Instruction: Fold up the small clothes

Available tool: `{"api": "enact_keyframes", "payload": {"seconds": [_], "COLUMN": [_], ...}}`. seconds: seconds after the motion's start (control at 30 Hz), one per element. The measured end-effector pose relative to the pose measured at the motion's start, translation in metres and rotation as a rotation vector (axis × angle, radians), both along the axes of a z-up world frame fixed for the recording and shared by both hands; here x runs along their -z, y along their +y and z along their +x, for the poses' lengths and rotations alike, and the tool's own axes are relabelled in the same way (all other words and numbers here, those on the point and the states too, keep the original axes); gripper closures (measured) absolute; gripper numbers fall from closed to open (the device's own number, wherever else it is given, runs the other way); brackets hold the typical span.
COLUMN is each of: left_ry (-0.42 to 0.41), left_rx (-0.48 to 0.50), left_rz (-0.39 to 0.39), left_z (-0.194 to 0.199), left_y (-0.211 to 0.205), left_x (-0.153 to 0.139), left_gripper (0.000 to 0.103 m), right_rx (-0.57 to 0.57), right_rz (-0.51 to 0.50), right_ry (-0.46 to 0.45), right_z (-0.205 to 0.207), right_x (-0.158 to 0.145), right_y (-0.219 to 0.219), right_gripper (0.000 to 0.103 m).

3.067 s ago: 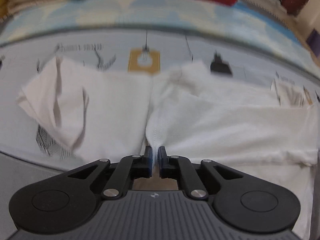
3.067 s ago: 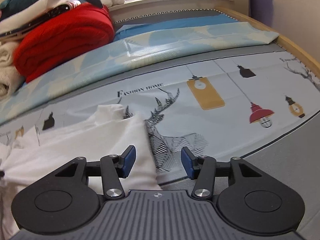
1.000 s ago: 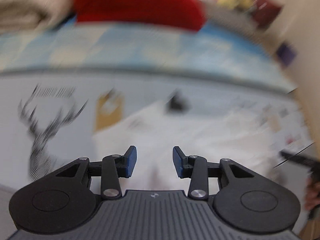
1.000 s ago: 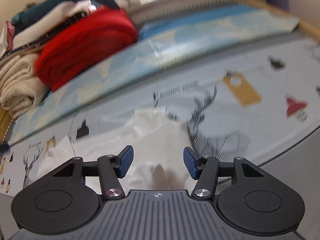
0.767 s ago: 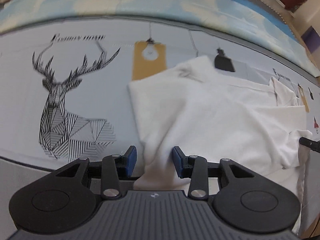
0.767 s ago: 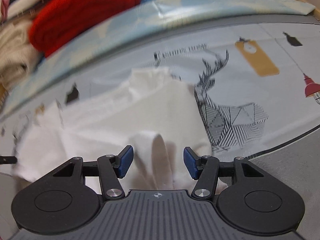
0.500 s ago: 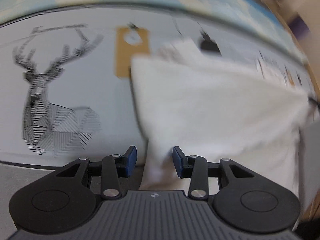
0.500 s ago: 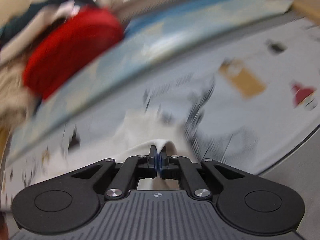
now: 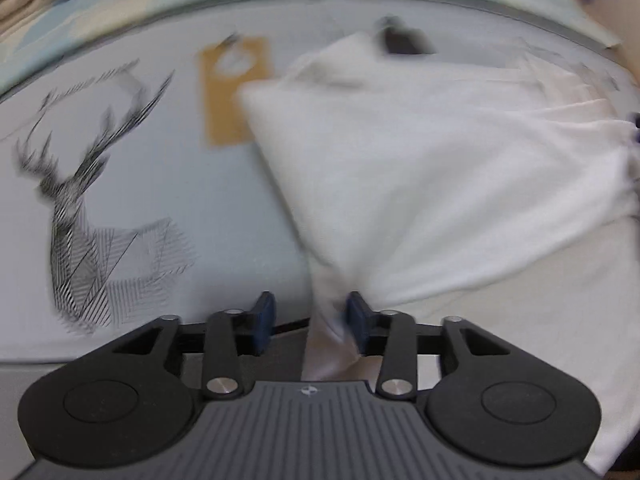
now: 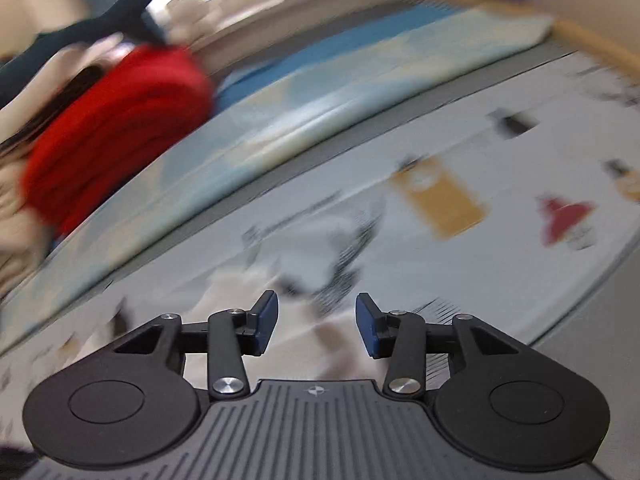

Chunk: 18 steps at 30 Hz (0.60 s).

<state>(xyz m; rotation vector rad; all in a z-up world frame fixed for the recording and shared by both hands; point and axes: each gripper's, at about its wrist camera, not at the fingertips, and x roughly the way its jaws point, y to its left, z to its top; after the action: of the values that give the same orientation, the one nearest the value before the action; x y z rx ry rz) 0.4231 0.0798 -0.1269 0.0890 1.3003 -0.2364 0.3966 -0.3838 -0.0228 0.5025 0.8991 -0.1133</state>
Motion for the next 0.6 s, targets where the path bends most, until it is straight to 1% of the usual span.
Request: {"api": "enact_keyframes", "payload": {"seconds": [0.03, 0.07, 0.13, 0.17, 0.23, 0.27, 0.3, 0.33, 0.37, 0.4, 0.43, 0.5, 0.6], "left_ry": [0.004, -0.016, -0.123, -0.157, -0.169, -0.169, -0.169, -0.162, -0.151, -0.139, -0.145, -0.168, -0.179], "left_rx": [-0.038, -0.06, -0.094, -0.122, -0.188, -0.212, -0.228, -0.23, -0.224, -0.212, -0.215, -0.271, -0.359], "left_rz": [-0.039, -0.053, -0.072, -0.096, -0.158, -0.175, -0.172, -0.156, -0.125, -0.079, -0.052, -0.073, -0.089], "left_z": [0.002, 0.004, 0.006, 0.009, 0.016, 0.021, 0.024, 0.029, 0.029, 0.029, 0.027, 0.026, 0.022], "left_y": [0.006, 0.008, 0.007, 0.008, 0.006, 0.003, -0.001, -0.004, -0.007, -0.007, -0.003, 0.018, 0.04], "left_x": [-0.003, -0.008, -0.025, -0.03, -0.029, -0.027, -0.023, -0.019, -0.018, -0.015, -0.016, -0.023, -0.025], "left_gripper": [0.056, 0.058, 0.059, 0.058, 0.058, 0.058, 0.059, 0.061, 0.087, 0.102, 0.102, 0.102, 0.102], "right_rx": [-0.041, -0.053, -0.016, 0.008, 0.04, 0.047, 0.048, 0.047, 0.044, 0.036, 0.028, 0.023, 0.025], "right_rz": [0.005, -0.027, -0.103, -0.098, -0.064, -0.058, -0.057, -0.056, -0.055, -0.055, -0.058, -0.066, -0.041], "right_ry": [0.037, 0.073, 0.105, 0.103, 0.093, 0.093, 0.094, 0.098, 0.105, 0.114, 0.122, 0.132, 0.151], "right_z": [0.002, 0.001, -0.001, -0.003, -0.007, -0.009, -0.012, -0.014, -0.016, -0.016, -0.016, -0.018, -0.017], "right_x": [0.007, 0.013, 0.016, 0.016, 0.013, 0.011, 0.011, 0.012, 0.014, 0.017, 0.019, 0.022, 0.027], "right_y": [0.002, 0.004, 0.001, -0.004, -0.013, -0.015, -0.016, -0.017, -0.017, -0.019, -0.02, -0.024, -0.031], "right_gripper": [0.057, 0.057, 0.057, 0.057, 0.056, 0.054, 0.053, 0.053, 0.053, 0.053, 0.053, 0.053, 0.053]}}
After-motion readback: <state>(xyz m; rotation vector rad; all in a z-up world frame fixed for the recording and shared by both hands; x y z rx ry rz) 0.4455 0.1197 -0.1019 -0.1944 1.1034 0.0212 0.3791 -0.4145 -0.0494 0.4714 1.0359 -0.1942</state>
